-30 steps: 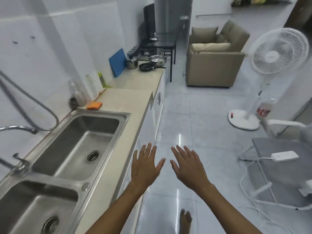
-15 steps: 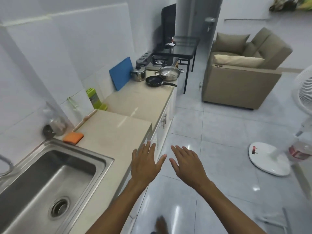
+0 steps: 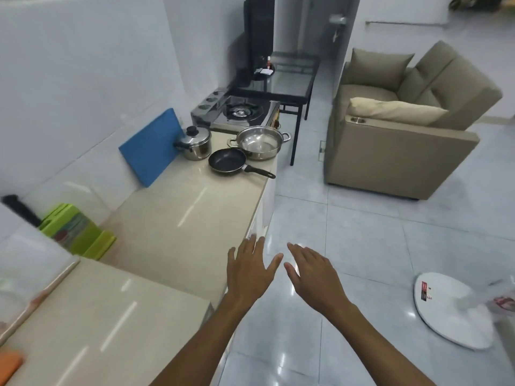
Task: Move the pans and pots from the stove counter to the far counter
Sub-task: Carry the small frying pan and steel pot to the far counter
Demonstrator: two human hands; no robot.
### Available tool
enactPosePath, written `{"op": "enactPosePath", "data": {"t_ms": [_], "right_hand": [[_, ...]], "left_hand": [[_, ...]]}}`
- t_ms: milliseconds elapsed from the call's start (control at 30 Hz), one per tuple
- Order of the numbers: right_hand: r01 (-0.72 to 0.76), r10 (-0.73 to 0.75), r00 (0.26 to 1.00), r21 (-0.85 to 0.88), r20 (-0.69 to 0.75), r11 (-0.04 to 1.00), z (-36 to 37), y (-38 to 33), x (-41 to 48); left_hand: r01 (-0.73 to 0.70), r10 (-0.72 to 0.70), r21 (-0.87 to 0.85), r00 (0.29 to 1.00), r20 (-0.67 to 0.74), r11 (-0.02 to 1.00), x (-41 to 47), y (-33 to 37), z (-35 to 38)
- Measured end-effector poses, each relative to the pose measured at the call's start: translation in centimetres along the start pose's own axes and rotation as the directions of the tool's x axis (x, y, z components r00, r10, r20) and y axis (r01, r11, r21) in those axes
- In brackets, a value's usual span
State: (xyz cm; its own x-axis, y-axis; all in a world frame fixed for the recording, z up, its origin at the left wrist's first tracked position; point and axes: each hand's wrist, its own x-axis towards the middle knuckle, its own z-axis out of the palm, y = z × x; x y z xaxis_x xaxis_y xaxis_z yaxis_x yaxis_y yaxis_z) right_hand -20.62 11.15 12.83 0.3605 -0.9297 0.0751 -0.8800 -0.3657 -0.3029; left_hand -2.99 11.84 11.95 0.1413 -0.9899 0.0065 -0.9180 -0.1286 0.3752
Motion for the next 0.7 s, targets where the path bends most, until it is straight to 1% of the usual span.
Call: {"op": "enactPosePath", "data": {"t_ms": [100, 200, 267, 333, 433, 500, 567, 700], "right_hand": [[0.016, -0.016, 1.0, 0.014, 0.01, 1.0, 0.2, 2.8, 7.1], [0.038, -0.039, 0.999, 0.041, 0.005, 0.998, 1.2, 5.8, 14.6], [0.038, -0.042, 0.997, 0.069, 0.057, 0.997, 1.7, 7.9, 20.2], [0.028, -0.041, 0.993, 0.108, 0.113, 0.994, 2.1, 10.0, 25.4], [0.058, -0.079, 0.983, 0.127, 0.168, 0.99, 2.3, 12.7, 32.7], [0.093, -0.116, 0.966, 0.106, 0.23, 0.99, 2.7, 14.1, 37.9], [0.113, -0.138, 0.949, 0.102, 0.283, 0.988, 3.1, 14.6, 42.0], [0.105, -0.163, 0.923, 0.179, 0.349, 0.978, 4.7, 15.7, 50.0]], "left_hand": [[0.013, -0.013, 0.019, 1.0, 0.004, 1.0, 7.4, 0.4, 1.3], [0.046, -0.045, 0.038, 0.998, -0.032, 0.998, 14.5, 0.5, 2.7], [0.086, -0.083, 0.058, 0.995, -0.048, 0.995, 19.8, 0.8, 3.7], [0.139, -0.138, 0.056, 0.99, -0.028, 0.989, 24.5, 1.3, 4.8], [0.193, -0.188, 0.065, 0.98, -0.066, 0.979, 30.8, 2.2, 5.6], [0.246, -0.242, 0.041, 0.967, -0.078, 0.968, 35.0, 2.4, 6.2], [0.307, -0.306, 0.006, 0.951, -0.045, 0.952, 37.9, 2.2, 6.6], [0.468, -0.467, -0.084, 0.884, 0.027, 0.88, 44.4, 1.3, 8.1]]}}
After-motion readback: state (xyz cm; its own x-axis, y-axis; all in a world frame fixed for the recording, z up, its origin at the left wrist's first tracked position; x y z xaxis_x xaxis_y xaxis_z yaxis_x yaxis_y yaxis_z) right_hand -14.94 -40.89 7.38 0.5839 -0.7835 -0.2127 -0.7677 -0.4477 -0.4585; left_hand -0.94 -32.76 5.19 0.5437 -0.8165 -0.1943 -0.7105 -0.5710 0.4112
